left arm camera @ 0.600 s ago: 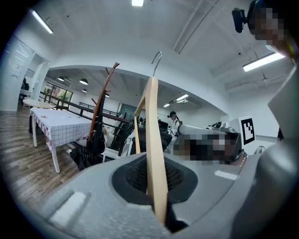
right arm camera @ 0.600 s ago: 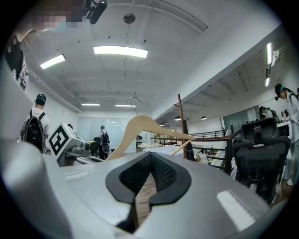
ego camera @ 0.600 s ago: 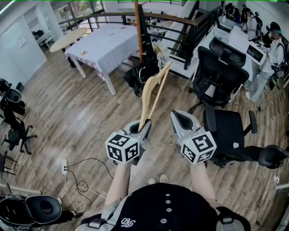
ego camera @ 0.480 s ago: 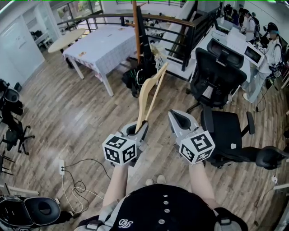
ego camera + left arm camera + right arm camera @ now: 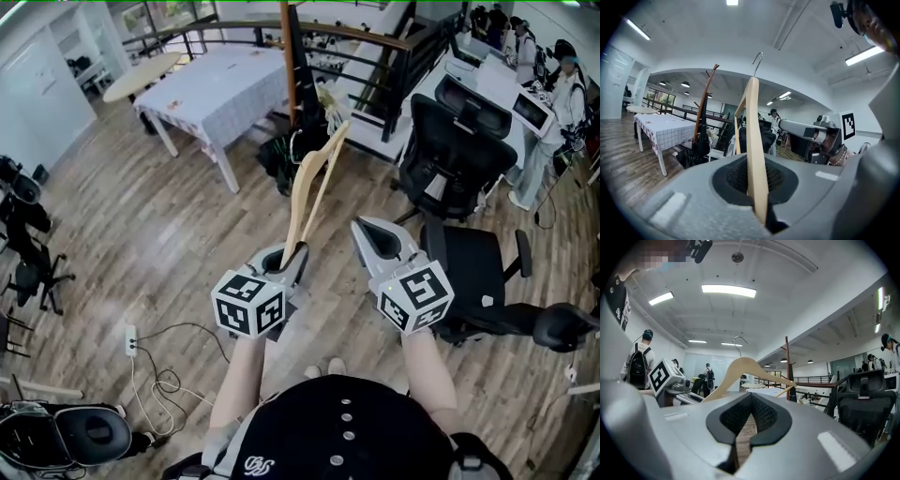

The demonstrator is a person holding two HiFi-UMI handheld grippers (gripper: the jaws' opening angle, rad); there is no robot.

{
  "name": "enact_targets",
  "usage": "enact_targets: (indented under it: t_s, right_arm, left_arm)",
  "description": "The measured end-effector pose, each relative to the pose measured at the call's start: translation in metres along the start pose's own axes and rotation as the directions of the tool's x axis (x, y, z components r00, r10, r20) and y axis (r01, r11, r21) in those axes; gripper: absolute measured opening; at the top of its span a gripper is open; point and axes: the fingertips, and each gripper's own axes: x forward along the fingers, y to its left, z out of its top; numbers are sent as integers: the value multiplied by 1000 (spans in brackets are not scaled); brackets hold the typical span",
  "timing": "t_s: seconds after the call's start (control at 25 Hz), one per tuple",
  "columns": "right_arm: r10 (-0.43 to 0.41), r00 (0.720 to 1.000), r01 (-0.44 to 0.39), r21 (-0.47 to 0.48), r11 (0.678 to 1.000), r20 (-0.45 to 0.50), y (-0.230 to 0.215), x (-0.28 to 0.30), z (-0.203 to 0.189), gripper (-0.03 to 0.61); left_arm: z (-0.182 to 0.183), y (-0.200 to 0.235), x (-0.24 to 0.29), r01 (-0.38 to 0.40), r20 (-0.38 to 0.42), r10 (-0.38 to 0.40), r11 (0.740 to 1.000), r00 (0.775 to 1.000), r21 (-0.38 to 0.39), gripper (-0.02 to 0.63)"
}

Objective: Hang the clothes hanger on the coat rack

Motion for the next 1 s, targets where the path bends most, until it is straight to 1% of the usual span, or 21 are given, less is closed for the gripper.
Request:
enact_targets:
  t_s: [0.2, 0.4, 0.6, 0.76, 0.88, 1.0]
  right_arm:
    - [-9, 1000, 8, 43, 999, 18, -6, 1, -7, -8]
    - [-9, 999, 8, 46, 999, 36, -12, -2, -4, -9]
    - [-9, 998, 5, 84, 996, 54, -24, -6, -6, -6]
    - [-24, 998, 17, 107, 994, 62, -39, -9, -7, -6]
    - [-29, 998, 21, 128, 992, 58, -48, -11, -13, -6]
    - [-17, 998, 9, 126, 992, 58, -51, -11, -17, -6]
  left_arm:
    - [1, 3, -2, 1, 21, -1, 1000, 1000, -15, 2]
    - [-1, -1, 4, -2, 16, 3, 1000, 1000, -10, 2]
    - [1, -4, 18, -6, 28, 6, 1000, 1000, -16, 2]
    - [3, -8, 29, -8, 32, 8, 1000, 999, -4, 2]
    - [5, -9, 38, -8, 48, 9, 1000, 999, -16, 2]
    - [7, -8, 46, -18, 51, 19, 1000, 999, -15, 2]
